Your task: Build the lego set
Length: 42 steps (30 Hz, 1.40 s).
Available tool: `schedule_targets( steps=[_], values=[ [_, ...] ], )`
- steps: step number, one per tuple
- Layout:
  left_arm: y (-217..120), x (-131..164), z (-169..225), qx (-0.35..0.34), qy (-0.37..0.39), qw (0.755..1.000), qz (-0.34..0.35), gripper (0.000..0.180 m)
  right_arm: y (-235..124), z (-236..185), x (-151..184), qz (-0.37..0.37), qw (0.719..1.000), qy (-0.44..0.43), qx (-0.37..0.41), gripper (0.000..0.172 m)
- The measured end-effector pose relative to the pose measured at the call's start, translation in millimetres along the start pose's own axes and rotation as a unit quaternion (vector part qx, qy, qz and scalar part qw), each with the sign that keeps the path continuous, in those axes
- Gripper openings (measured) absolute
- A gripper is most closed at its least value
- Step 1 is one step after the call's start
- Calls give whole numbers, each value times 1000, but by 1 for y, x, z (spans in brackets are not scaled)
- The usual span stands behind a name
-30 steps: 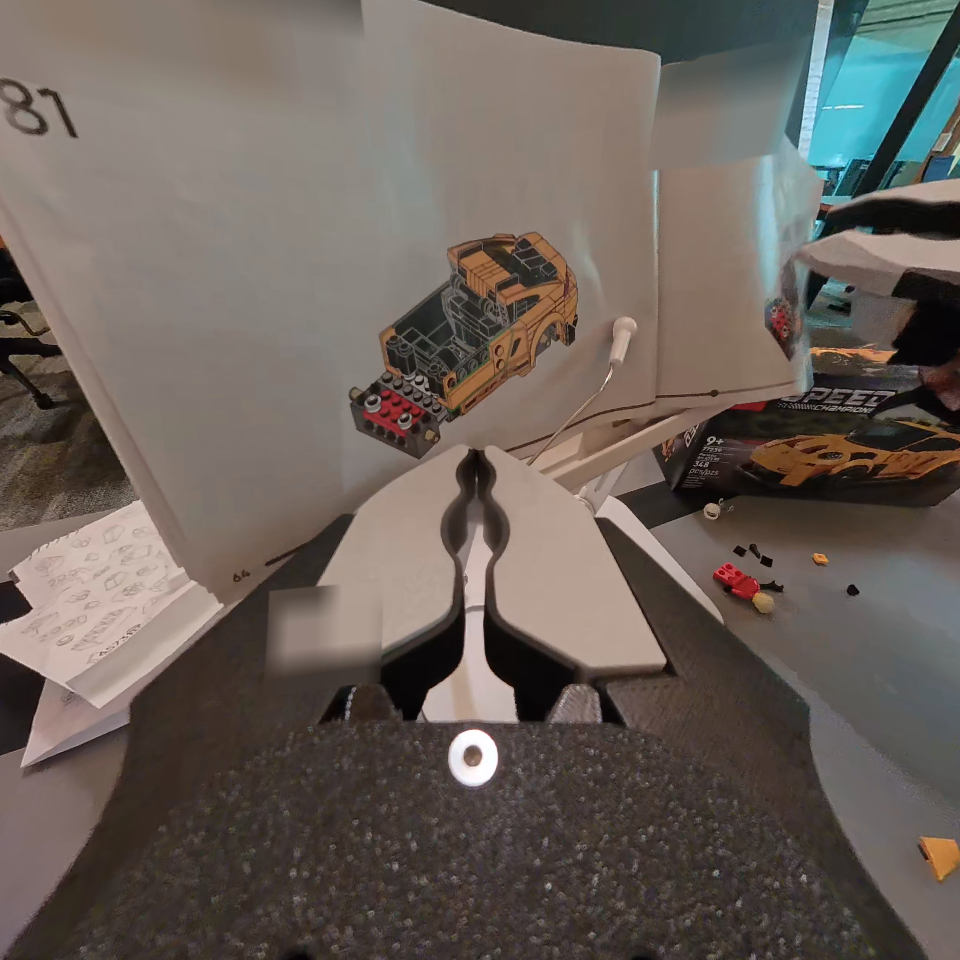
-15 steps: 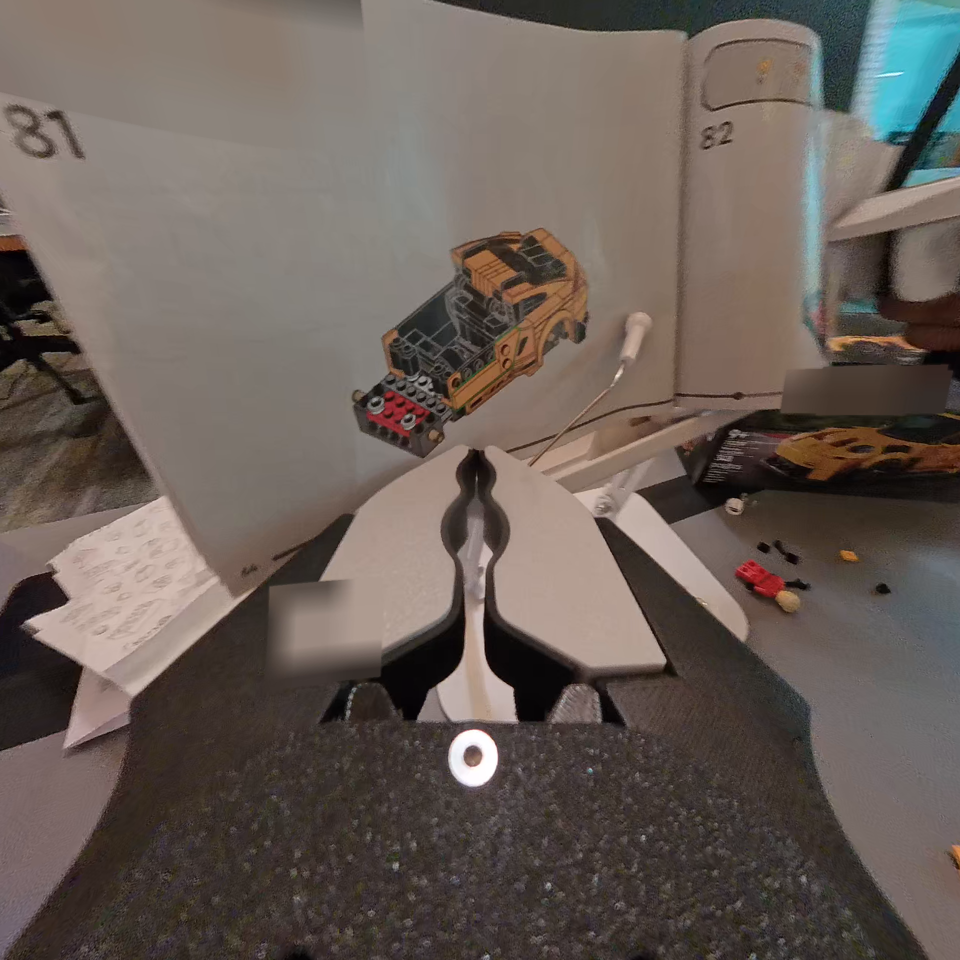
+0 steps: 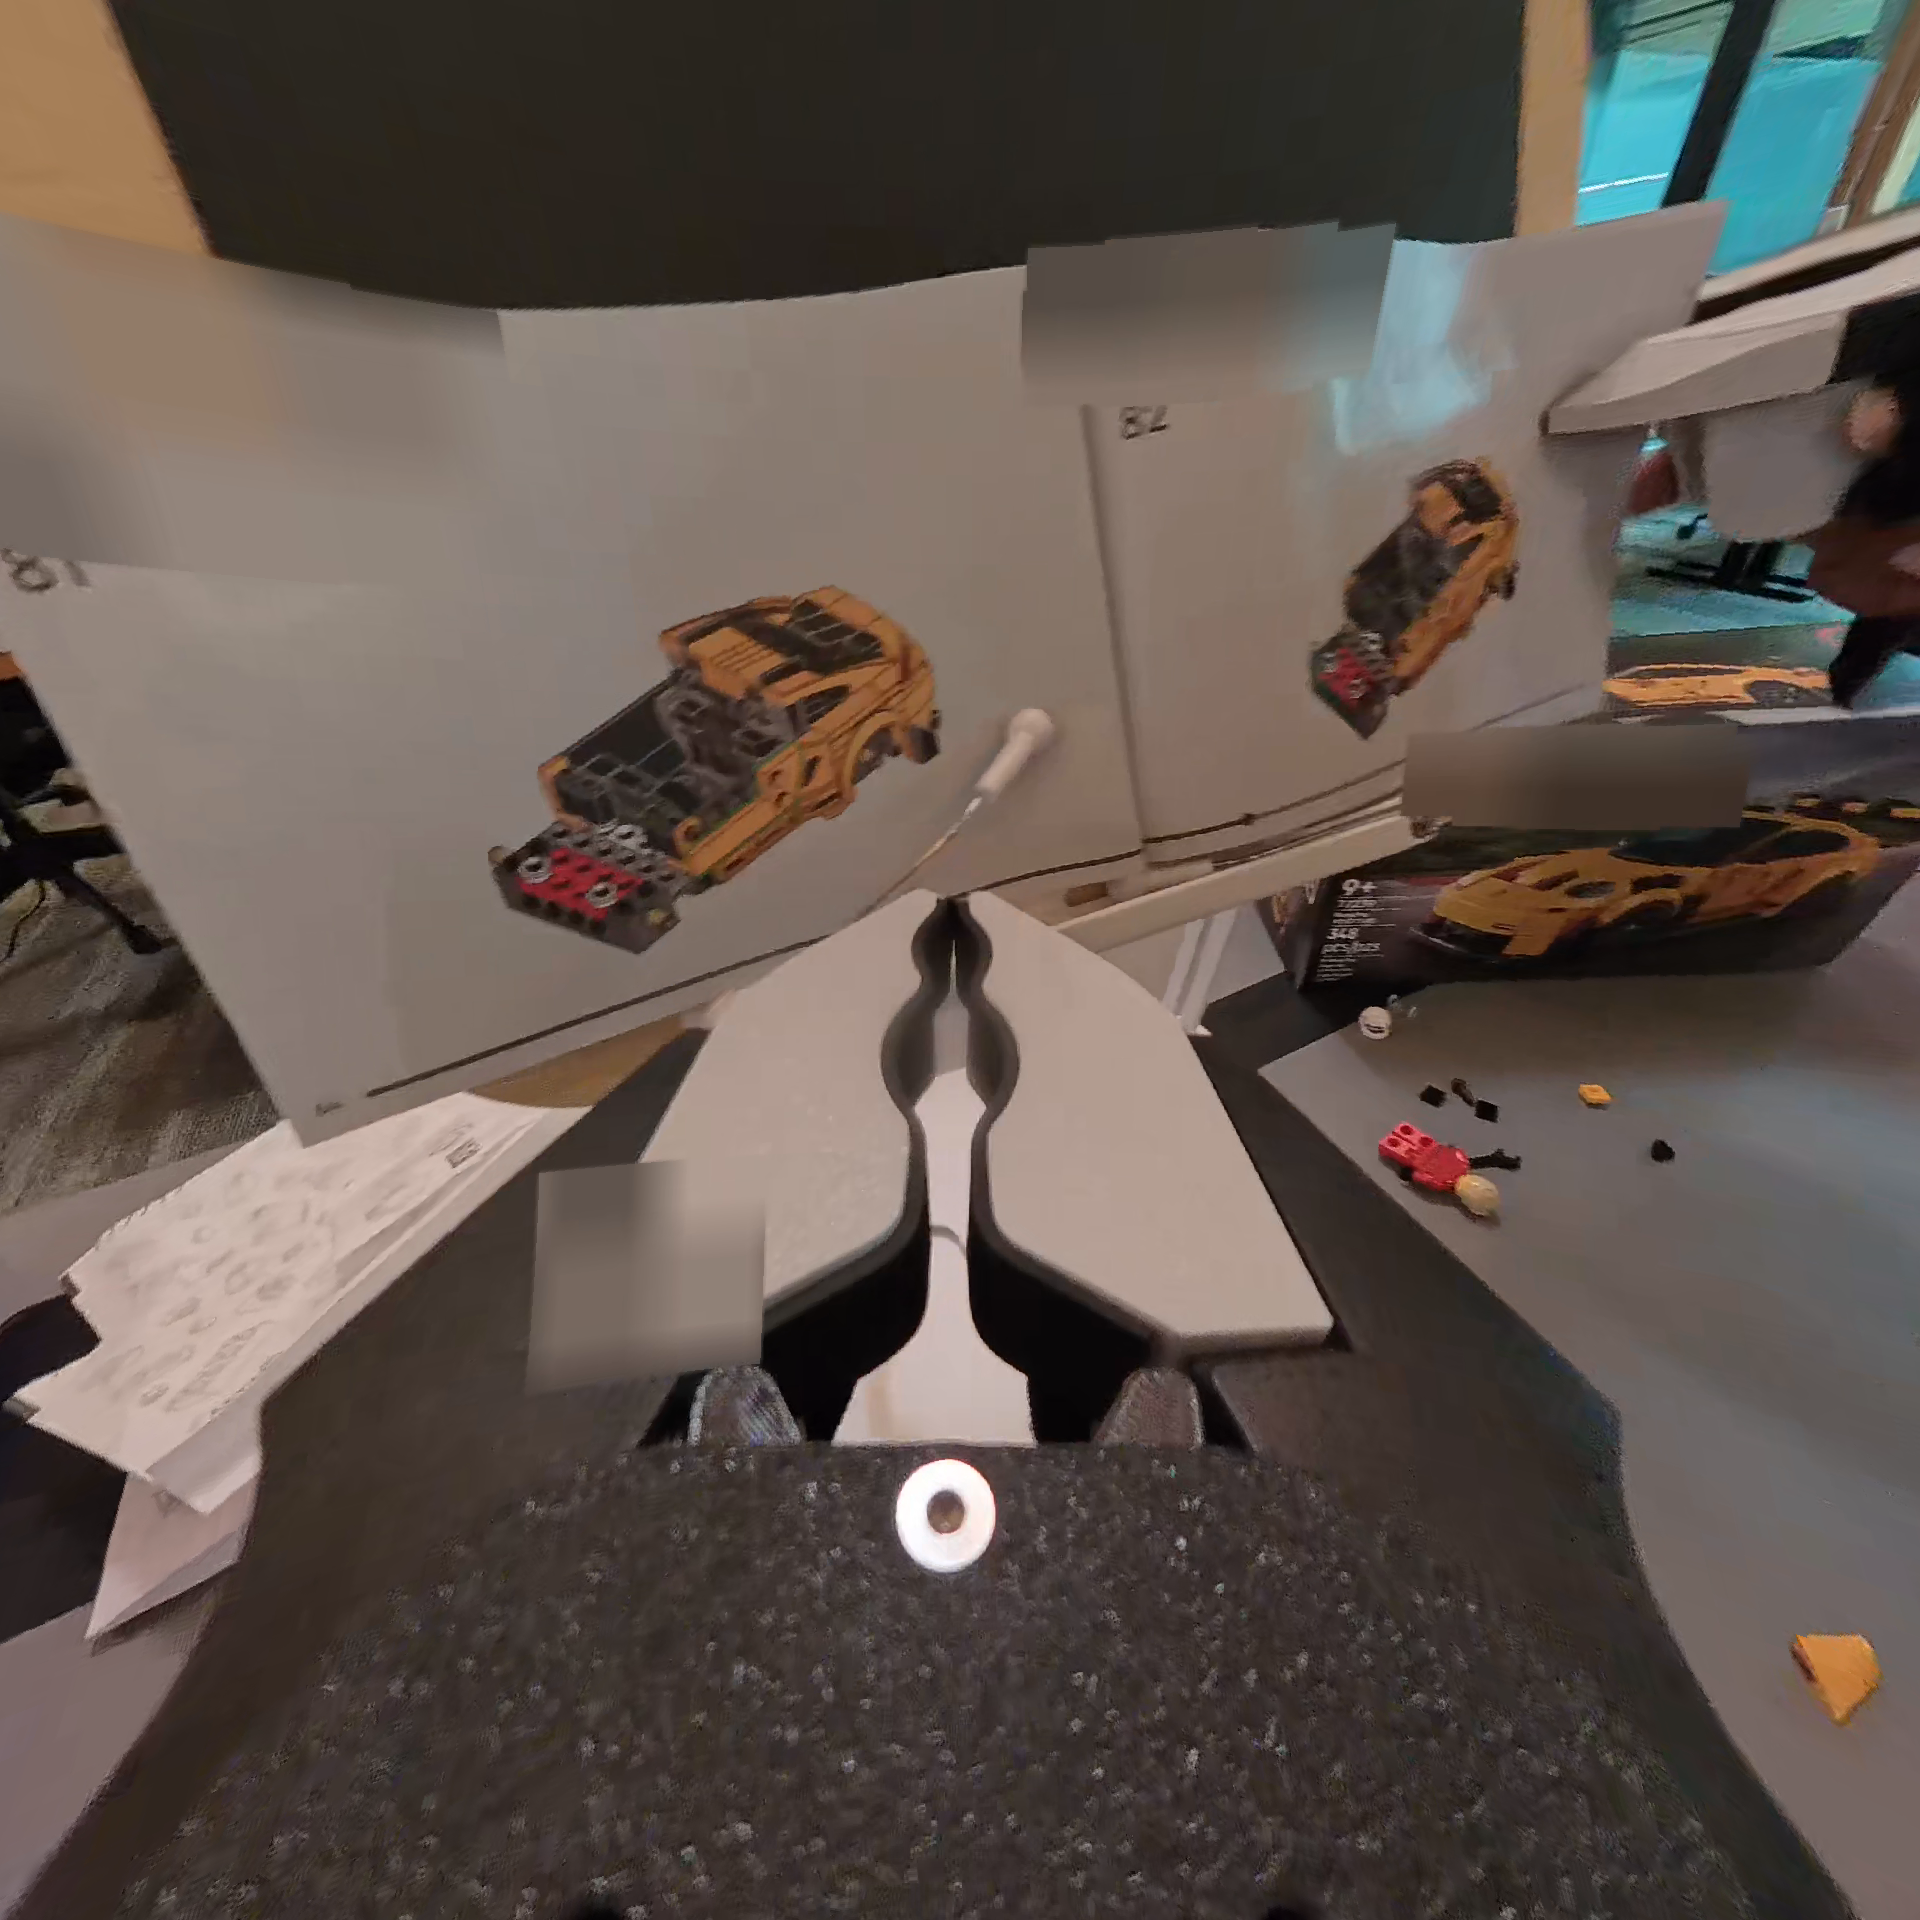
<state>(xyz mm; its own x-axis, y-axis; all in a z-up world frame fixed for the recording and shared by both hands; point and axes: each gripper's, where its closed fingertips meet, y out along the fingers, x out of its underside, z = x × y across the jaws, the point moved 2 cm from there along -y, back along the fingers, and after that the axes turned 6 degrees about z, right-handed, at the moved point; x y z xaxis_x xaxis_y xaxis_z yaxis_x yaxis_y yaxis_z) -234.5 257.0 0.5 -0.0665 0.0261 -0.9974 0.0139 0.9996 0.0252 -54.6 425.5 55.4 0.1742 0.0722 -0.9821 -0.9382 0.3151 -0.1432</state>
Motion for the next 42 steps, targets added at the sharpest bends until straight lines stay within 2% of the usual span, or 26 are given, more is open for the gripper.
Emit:
schedule_targets(
  steps=[4, 8, 13, 21, 26, 33, 42],
  values=[
    [0, 2, 17, 19, 14, 1000, -5, 0, -2, 3, -6, -5, 996, -73, 49, 19],
    [-2, 15, 25, 33, 18, 999, -18, 0, 0, 4, -14, 61, 982, -154, 92, 19],
    [-5, 27, 28, 38, 23, 999, -30, 0, 1, 3, -26, 90, 969, -186, 136, 16],
    [-11, 38, 29, 43, 21, 998, -35, 0, -9, -2, 11, 140, 962, -165, 169, 20],
    [-13, 38, 27, 42, 21, 998, -33, 0, -11, 0, 9, 130, 962, -174, 168, 28],
    [-15, 41, 24, 43, 15, 998, -34, 0, -25, -7, 11, 120, 977, -122, 129, 42],
    [-17, 42, 19, 41, 5, 999, -34, 0, -33, -12, 30, 97, 987, -67, 112, 43]
  ],
)
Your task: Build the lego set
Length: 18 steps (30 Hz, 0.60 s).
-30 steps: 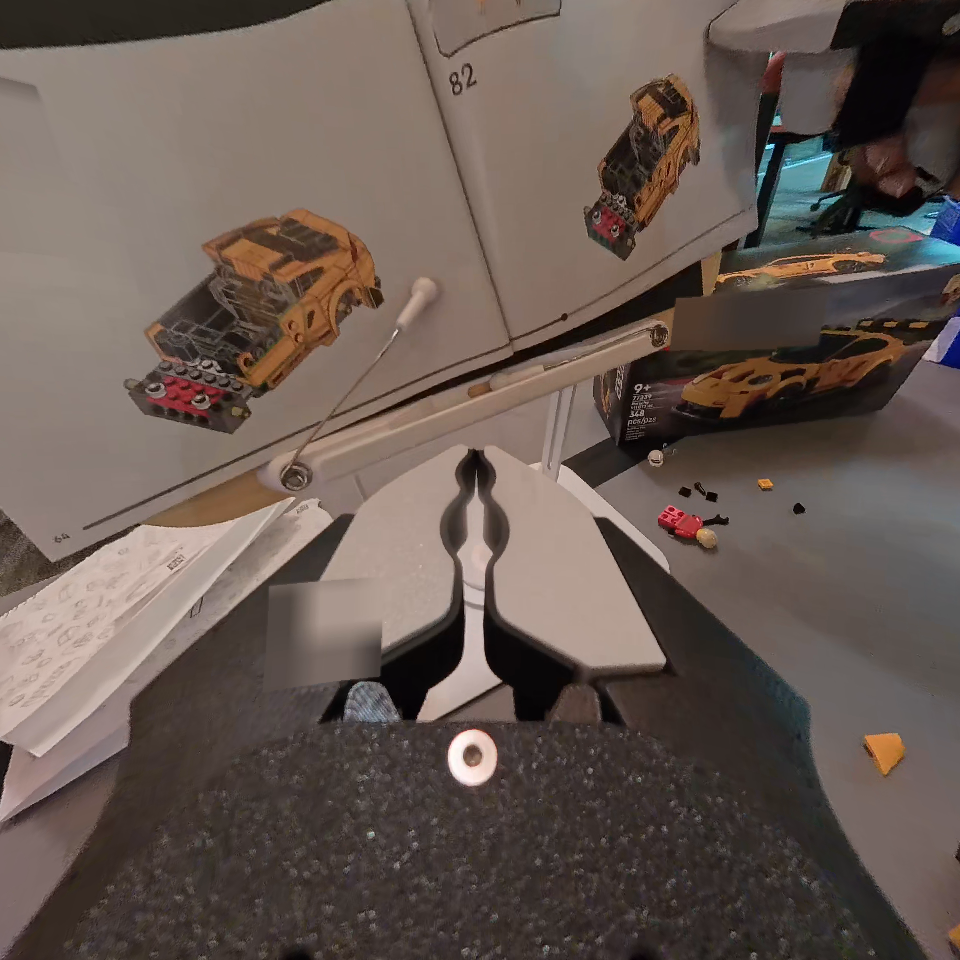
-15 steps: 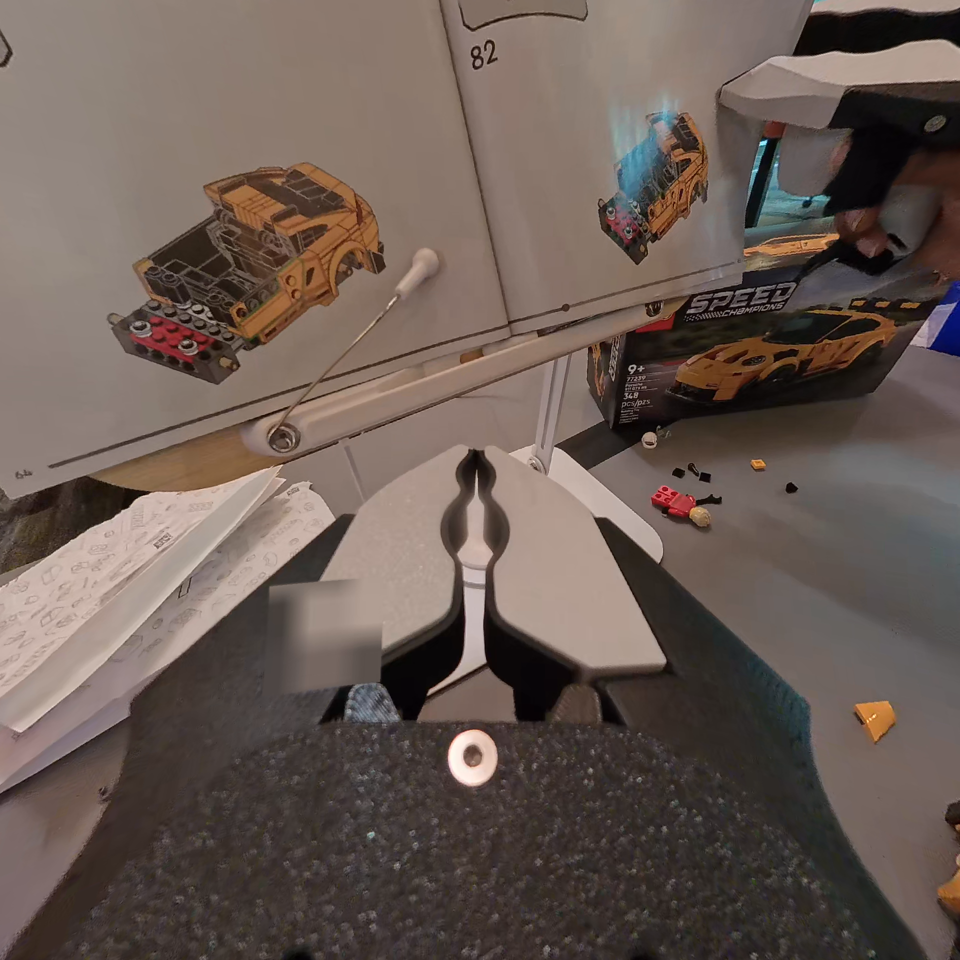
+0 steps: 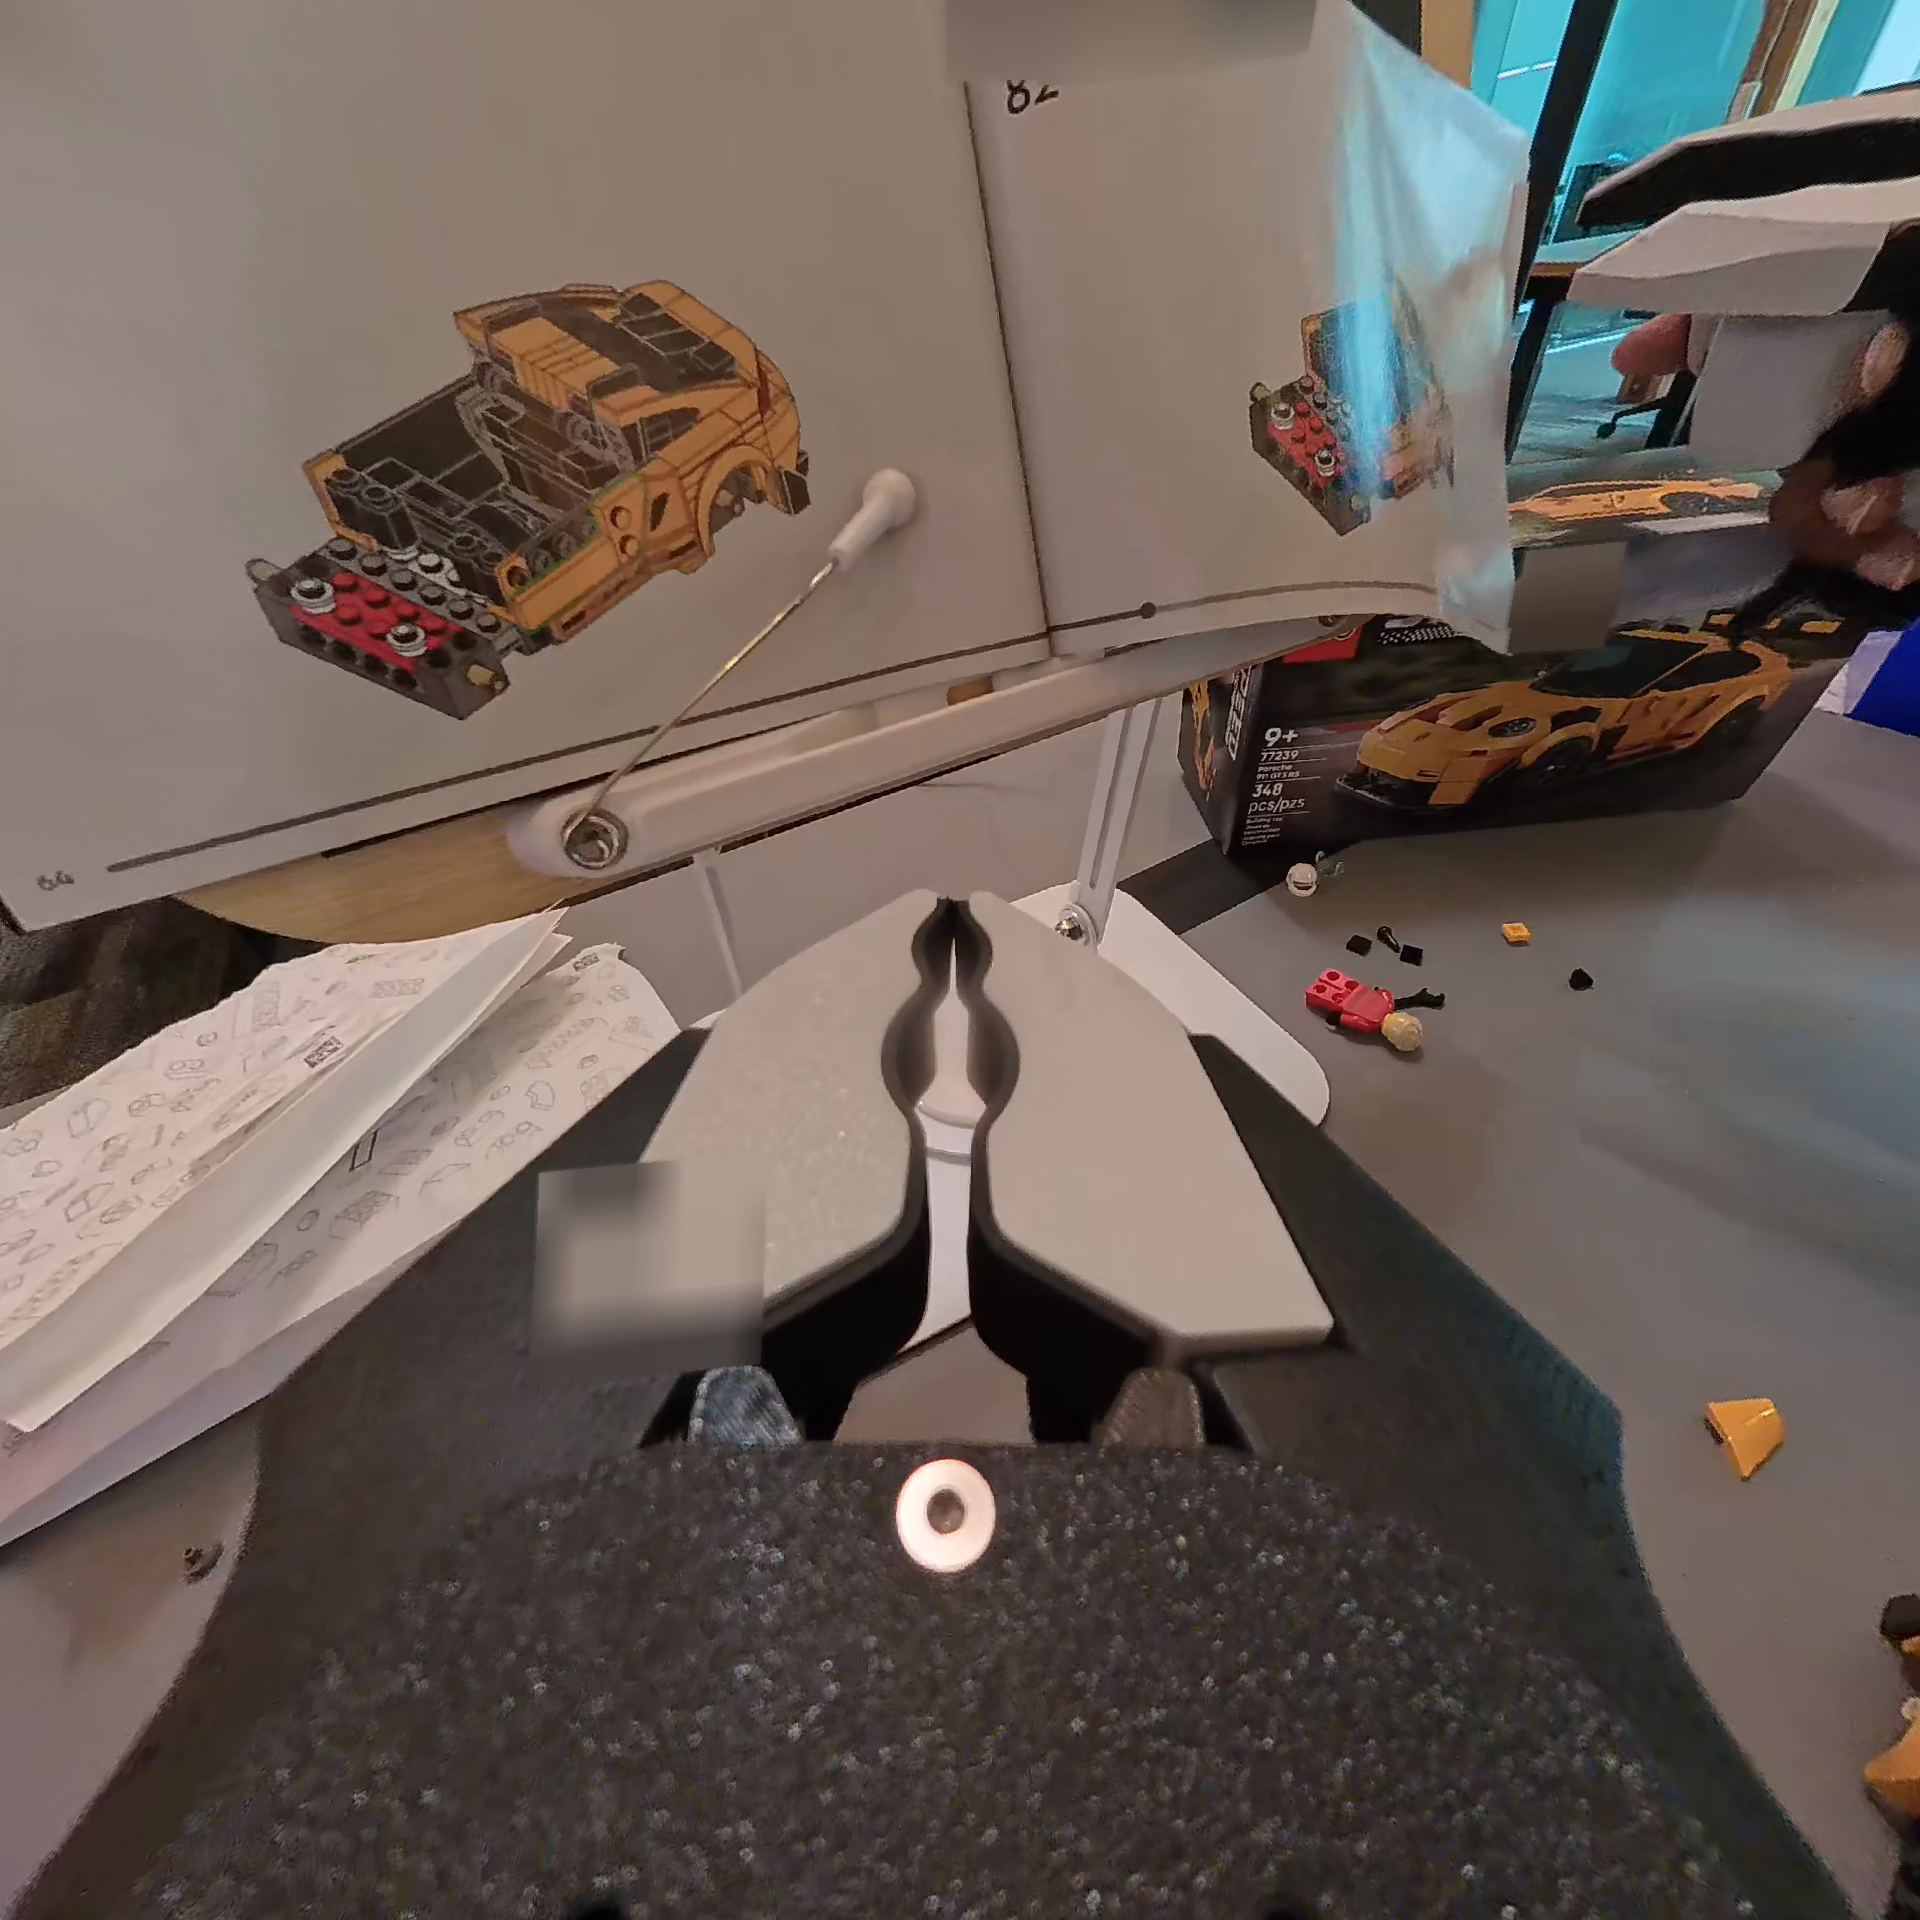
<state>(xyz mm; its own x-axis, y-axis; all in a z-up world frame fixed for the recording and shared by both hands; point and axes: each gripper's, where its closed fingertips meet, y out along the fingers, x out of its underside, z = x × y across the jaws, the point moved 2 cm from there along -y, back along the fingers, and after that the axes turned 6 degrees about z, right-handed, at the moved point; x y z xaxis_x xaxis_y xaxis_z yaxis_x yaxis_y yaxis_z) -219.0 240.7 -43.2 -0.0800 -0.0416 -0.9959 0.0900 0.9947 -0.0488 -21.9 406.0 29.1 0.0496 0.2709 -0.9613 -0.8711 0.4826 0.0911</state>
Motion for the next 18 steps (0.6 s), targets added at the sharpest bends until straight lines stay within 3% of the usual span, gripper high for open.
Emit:
schedule_targets(
  steps=[7, 11, 18],
  values=[
    [-5, -2, -8, -6, -5, 1000, 7, 0, -21, -13, 14, -5, 983, 181, -27, 57],
    [-7, -5, -13, -15, -10, 1000, 17, 0, -39, -42, 37, -29, 975, 217, -28, 58],
    [-28, -34, -32, -77, -20, 992, 99, 0, -73, -116, -23, 65, 989, 121, 58, 0]
  ],
)
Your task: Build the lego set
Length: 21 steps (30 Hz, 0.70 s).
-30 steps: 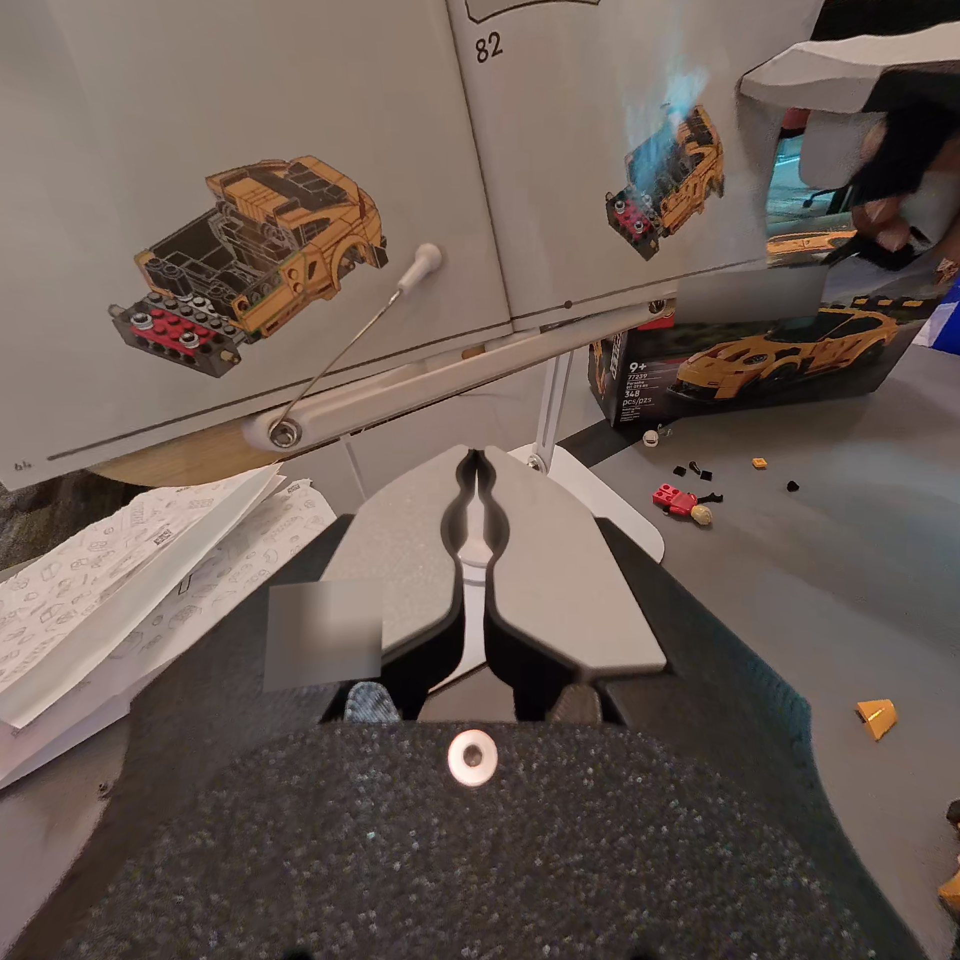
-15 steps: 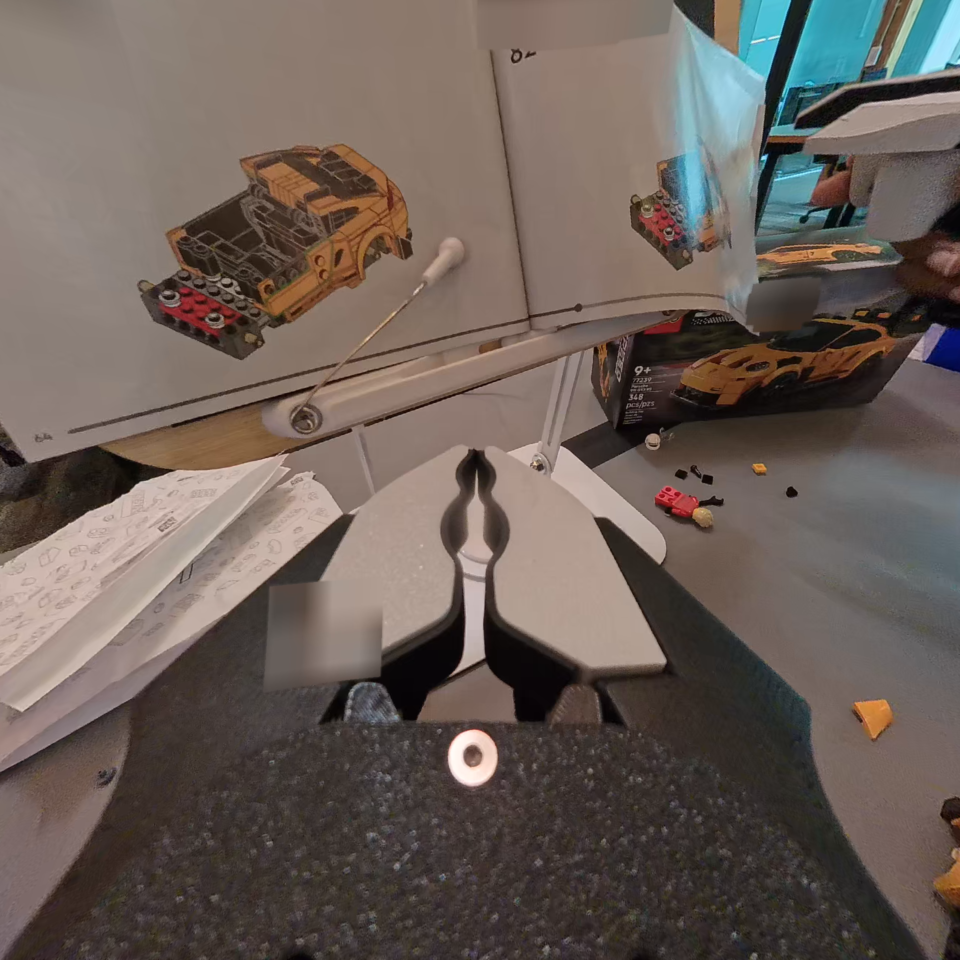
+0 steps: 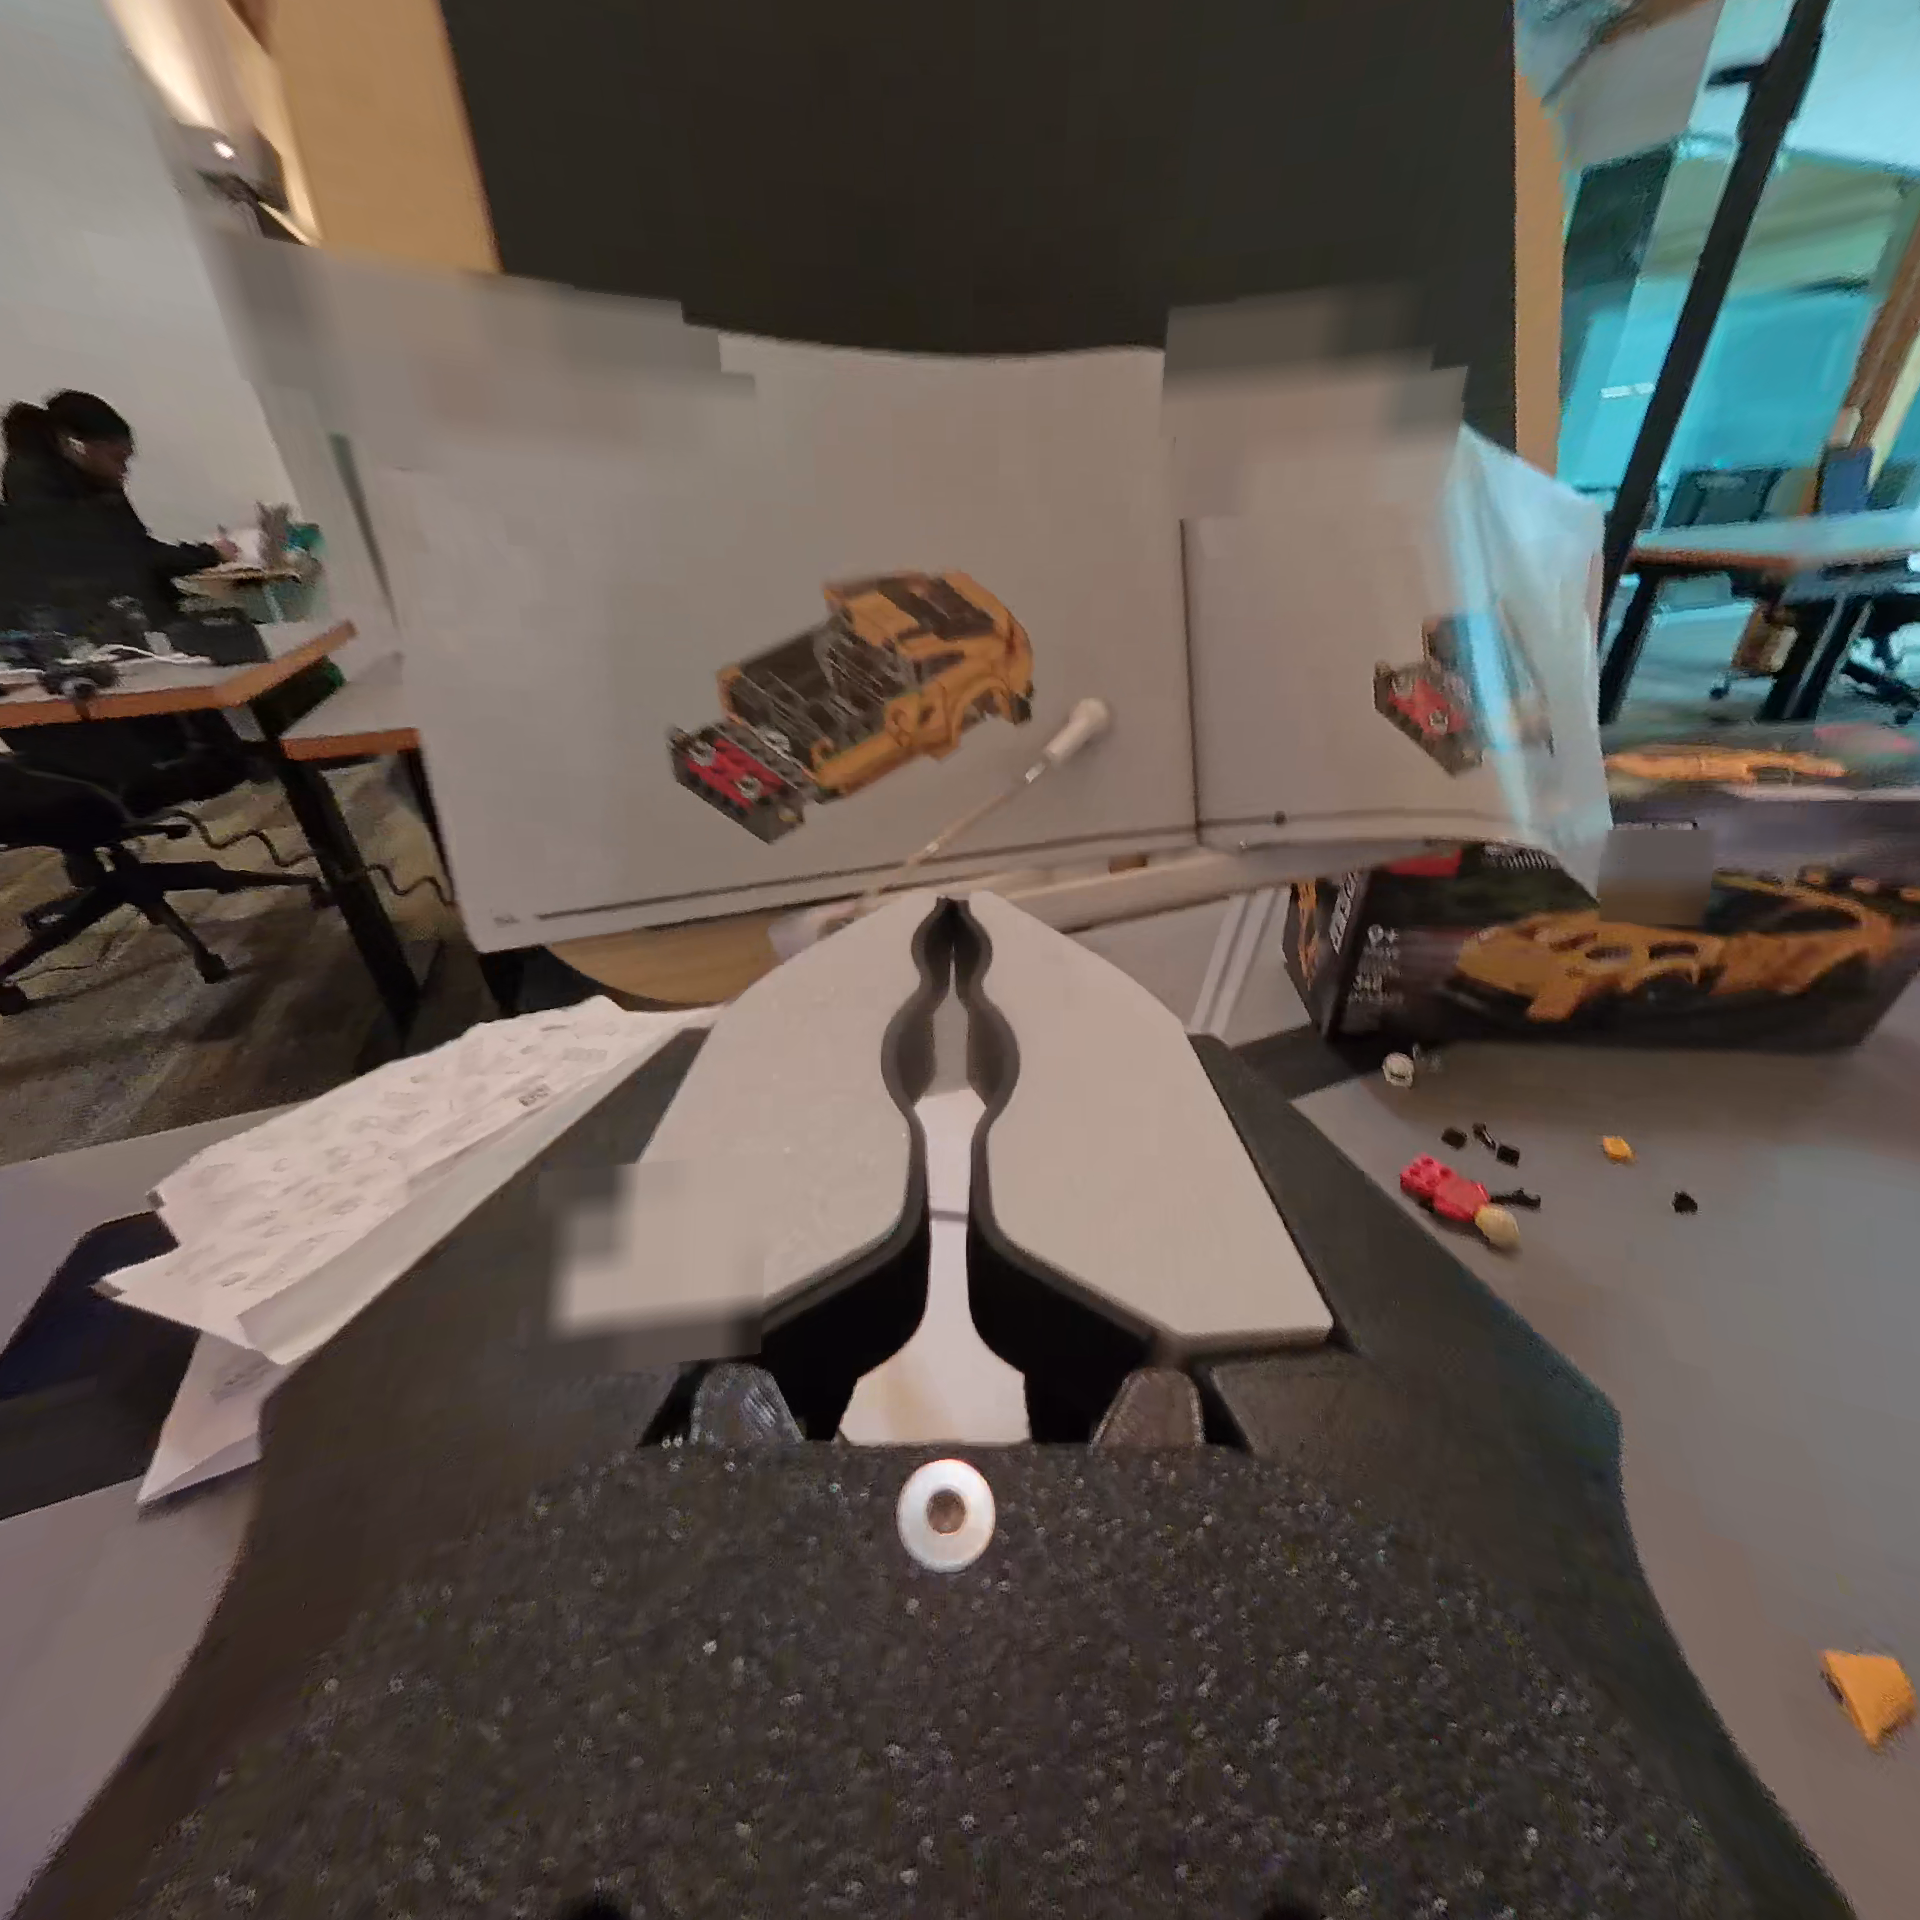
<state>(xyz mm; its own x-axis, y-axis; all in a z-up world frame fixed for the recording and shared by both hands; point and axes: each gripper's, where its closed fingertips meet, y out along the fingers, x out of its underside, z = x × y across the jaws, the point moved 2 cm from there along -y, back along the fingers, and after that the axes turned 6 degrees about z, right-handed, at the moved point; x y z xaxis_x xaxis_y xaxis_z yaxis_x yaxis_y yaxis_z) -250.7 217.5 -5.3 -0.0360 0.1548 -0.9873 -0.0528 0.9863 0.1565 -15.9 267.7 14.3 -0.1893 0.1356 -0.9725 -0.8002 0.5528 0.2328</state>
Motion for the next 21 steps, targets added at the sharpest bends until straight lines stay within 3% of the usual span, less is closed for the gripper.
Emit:
schedule_targets(
  steps=[8, 17, 21],
  values=[
    [-9, -30, -21, -47, 6, 998, 50, 0, 24, -61, -31, 38, 999, -10, 26, 0],
    [41, -78, -63, -91, 15, 991, 95, 0, 28, -79, 5, 41, 996, -75, -15, 0],
    [62, -78, -71, -106, 19, 990, 87, 0, 27, -73, 6, 43, 995, -93, -10, 0]
  ],
)
